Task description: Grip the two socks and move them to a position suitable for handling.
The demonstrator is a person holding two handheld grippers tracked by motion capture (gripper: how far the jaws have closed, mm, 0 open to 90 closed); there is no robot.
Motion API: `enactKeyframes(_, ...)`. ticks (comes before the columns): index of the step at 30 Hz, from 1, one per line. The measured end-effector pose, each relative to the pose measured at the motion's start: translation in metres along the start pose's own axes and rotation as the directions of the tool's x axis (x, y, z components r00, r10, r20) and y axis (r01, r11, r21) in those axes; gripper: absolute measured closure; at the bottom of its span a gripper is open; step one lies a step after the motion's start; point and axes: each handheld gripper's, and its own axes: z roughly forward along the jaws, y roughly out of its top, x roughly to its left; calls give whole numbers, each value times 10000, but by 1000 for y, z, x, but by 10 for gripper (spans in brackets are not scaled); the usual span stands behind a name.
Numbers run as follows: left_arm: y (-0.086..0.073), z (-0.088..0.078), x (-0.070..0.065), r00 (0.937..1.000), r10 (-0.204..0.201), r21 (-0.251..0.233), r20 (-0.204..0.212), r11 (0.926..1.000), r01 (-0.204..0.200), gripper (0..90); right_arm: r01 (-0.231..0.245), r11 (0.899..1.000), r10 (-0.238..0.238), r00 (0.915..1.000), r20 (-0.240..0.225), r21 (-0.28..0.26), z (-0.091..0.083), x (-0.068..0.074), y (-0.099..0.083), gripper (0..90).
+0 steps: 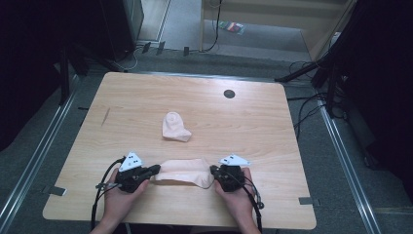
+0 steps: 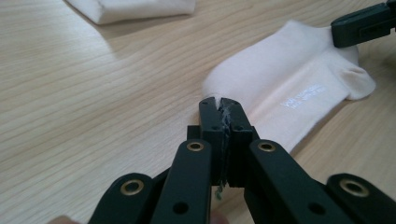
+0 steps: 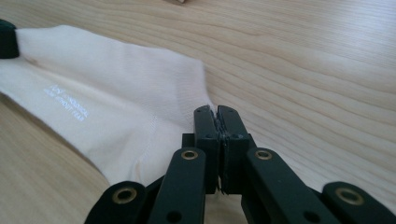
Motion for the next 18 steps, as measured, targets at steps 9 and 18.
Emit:
enactKeyframes(9, -12, -2, -17, 9968, 526, 509, 594, 9972, -556, 898, -165, 9995, 186, 9972, -725, 285, -16, -6, -13, 893)
enactKeyframes(18, -15, 2, -17, 9958, 241, 282, 885, 9992, -267, 644, -237, 9997, 233, 9923, -1217, -17, -9, -6, -14, 665)
